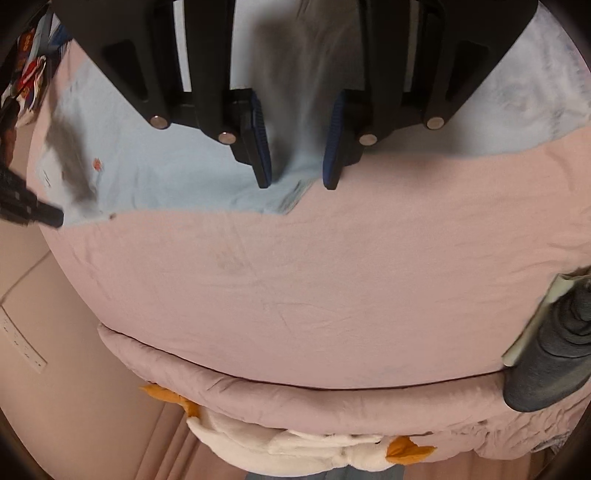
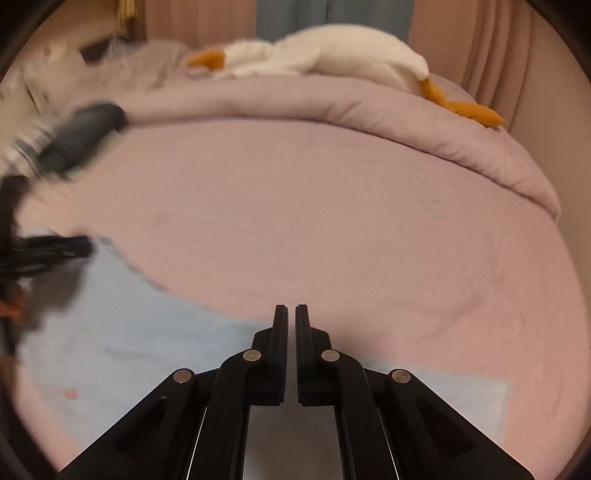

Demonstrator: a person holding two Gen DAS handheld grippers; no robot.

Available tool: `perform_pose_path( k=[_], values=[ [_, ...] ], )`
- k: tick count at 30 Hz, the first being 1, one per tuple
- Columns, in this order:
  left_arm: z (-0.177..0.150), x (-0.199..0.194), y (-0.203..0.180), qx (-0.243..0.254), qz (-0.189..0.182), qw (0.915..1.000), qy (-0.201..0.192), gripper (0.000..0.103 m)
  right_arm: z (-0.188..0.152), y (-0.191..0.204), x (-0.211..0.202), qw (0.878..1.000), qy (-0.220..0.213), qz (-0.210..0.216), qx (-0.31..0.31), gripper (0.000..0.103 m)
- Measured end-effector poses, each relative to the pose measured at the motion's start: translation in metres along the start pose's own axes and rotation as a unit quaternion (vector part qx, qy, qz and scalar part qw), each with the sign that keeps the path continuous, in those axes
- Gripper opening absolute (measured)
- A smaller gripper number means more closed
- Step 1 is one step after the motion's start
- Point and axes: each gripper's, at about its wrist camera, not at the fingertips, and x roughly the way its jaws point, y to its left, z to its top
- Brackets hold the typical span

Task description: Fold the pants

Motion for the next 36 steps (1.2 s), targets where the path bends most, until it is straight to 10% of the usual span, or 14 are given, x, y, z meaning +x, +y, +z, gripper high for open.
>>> perform_pose_path(
  k=[3,12,22,25,30,36],
  values=[
    [-0.016,-0.023,0.003,0.028,0.015,0.9995,-0.001,0.048,-0.026,0.034,-0.015,0.999,0.0,0.039,-0.011,0.018],
    [-0.101,-0.063,0.065,0.028,0.111,0.9933,0.018,0.048,-0.08,0.13,0.02,0.991,0.043,0.087,-0.09,0.02],
    [-0.123,-0.095,0.072,-0.022,0.082,0.9962,-0.019,0.058,-0.112,0.036,-0.033,0.986,-0.024,0.085,0.141,0.029],
    [-0.116,-0.1,0.06,-0.057,0.039,0.9971,-0.03,0.059,-0.149,-0.035,-0.057,0.949,-0.074,0.06,0.3,0.05],
    [-0.103,-0.09,0.029,-0.064,-0.022,0.9976,-0.011,0.06,-0.231,-0.132,-0.075,0.841,-0.125,0.039,0.525,0.053],
    [-0.087,-0.062,-0.021,-0.069,-0.098,0.9924,0.026,0.062,-0.24,-0.162,-0.063,0.815,-0.153,0.049,0.557,0.053]
  ],
)
